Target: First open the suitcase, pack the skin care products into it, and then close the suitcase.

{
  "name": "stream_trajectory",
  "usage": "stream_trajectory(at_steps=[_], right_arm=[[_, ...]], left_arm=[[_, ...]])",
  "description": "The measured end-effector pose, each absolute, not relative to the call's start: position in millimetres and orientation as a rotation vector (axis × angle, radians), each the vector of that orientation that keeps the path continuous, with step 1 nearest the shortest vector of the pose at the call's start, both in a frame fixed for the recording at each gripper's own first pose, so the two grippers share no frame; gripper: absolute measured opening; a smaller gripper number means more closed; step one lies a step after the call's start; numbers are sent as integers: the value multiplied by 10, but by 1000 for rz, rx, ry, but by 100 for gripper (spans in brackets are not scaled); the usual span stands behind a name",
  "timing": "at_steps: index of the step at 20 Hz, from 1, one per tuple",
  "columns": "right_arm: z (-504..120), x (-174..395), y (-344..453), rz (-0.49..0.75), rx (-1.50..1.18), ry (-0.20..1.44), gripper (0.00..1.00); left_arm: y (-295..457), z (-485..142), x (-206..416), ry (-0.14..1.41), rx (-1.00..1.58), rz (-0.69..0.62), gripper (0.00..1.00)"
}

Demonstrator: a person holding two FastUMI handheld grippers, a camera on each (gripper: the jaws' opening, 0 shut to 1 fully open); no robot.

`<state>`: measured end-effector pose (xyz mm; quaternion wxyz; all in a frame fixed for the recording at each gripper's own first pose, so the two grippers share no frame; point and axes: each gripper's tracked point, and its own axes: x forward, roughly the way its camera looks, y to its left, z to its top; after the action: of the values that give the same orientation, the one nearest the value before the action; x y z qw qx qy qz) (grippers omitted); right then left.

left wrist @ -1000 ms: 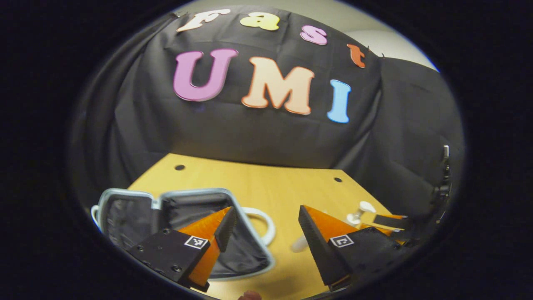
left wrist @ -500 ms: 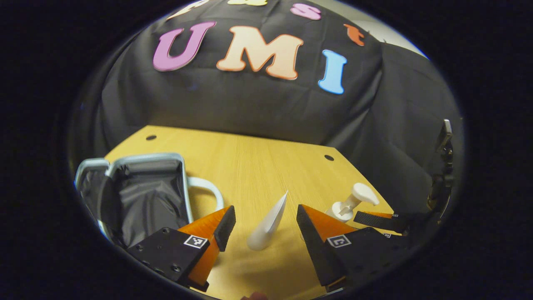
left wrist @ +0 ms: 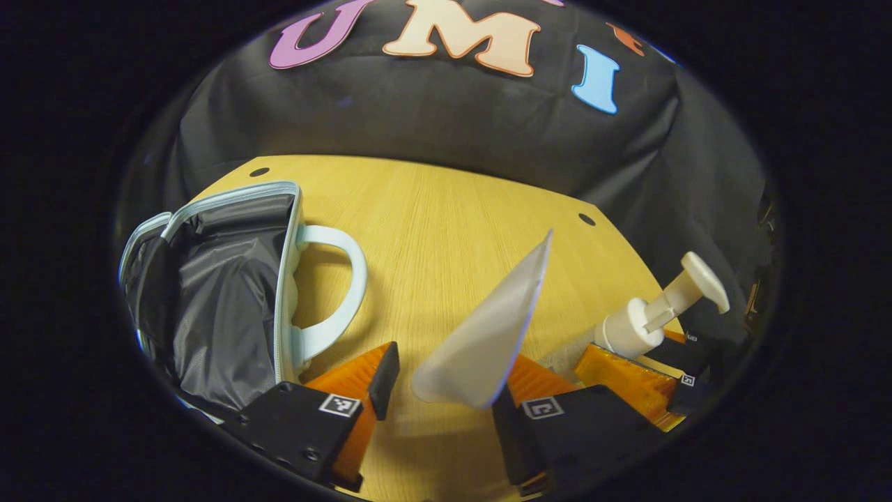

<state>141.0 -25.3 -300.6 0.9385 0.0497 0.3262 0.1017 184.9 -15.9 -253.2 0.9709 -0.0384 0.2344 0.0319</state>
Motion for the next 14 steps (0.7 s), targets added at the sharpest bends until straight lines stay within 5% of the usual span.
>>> stream_trajectory(at_steps=[2, 3, 4, 5, 8, 14], right_arm=[[-3061, 1428, -244, 213, 94, 680, 97], [-3102, 1436, -256, 213, 88, 686, 96], [-3113, 1436, -244, 220, 91, 693, 86], [-3133, 1444, -227, 226, 90, 697, 89], [-3175, 1473, -227, 227, 44, 690, 65], [-3154, 1410, -198, 223, -35, 716, 60]], left_arm=[[-171, -2545, 1867, 482, -74, 53, 43], [-238, -2544, 1861, 491, -88, 18, 50], [-264, -2549, 1870, 495, -100, 7, 46], [-271, -2551, 1857, 509, -103, -2, 42], [-217, -2445, 1784, 516, -87, -4, 37], [131, -1795, 1385, 487, -119, 5, 36]])
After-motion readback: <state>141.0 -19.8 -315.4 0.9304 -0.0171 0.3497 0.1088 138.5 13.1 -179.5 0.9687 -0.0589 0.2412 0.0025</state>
